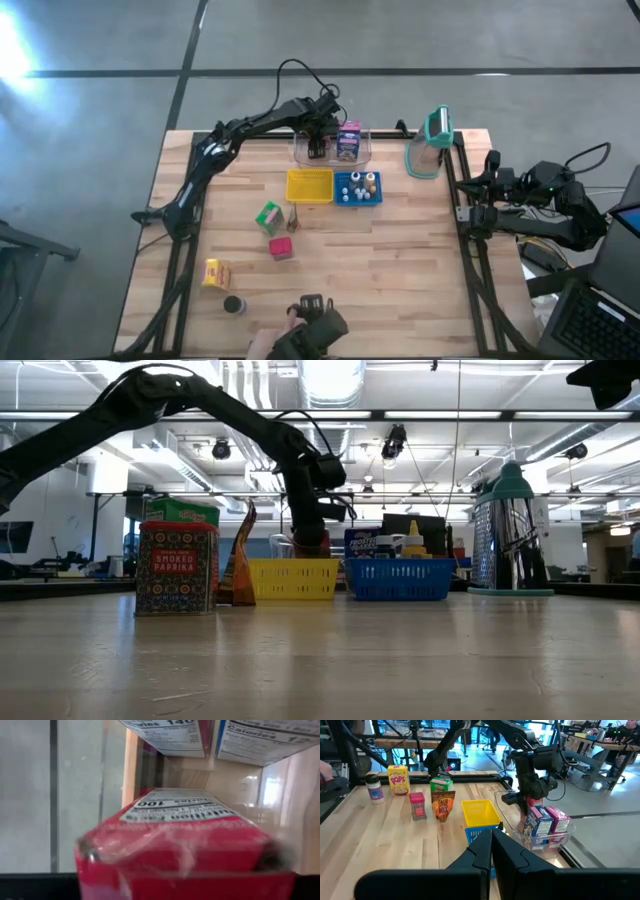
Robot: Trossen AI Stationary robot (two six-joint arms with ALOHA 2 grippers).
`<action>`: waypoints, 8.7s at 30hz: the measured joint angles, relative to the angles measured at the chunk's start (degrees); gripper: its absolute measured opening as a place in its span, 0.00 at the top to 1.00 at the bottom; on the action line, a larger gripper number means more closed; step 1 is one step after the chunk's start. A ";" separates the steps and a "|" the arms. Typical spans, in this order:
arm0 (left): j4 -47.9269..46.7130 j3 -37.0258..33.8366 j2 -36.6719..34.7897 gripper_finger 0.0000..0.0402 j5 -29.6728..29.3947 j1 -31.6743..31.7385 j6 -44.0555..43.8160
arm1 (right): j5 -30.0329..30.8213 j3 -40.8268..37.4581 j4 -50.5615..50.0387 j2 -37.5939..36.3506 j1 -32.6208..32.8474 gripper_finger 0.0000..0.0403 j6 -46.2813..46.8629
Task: Pick & Place Kitchen Items
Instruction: Put the red cereal box into the transparent bin, then put the green cereal box into the transparent bin
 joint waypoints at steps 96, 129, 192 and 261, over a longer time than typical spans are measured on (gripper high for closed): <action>-5.84 4.55 -0.64 0.17 -9.20 -1.26 1.46 | -0.01 -0.01 -0.02 0.00 0.02 0.98 0.00; -34.03 -4.44 -38.16 0.17 1.92 -6.69 -35.01 | -0.02 0.00 -0.02 0.00 0.00 0.98 0.00; -7.90 -53.61 -53.60 0.17 -1.35 -34.44 -90.50 | -0.01 -0.01 0.00 0.00 0.01 0.98 0.00; -4.26 -56.83 -39.61 0.42 3.24 -30.79 -79.84 | -0.02 0.00 -0.02 0.00 0.02 0.98 0.00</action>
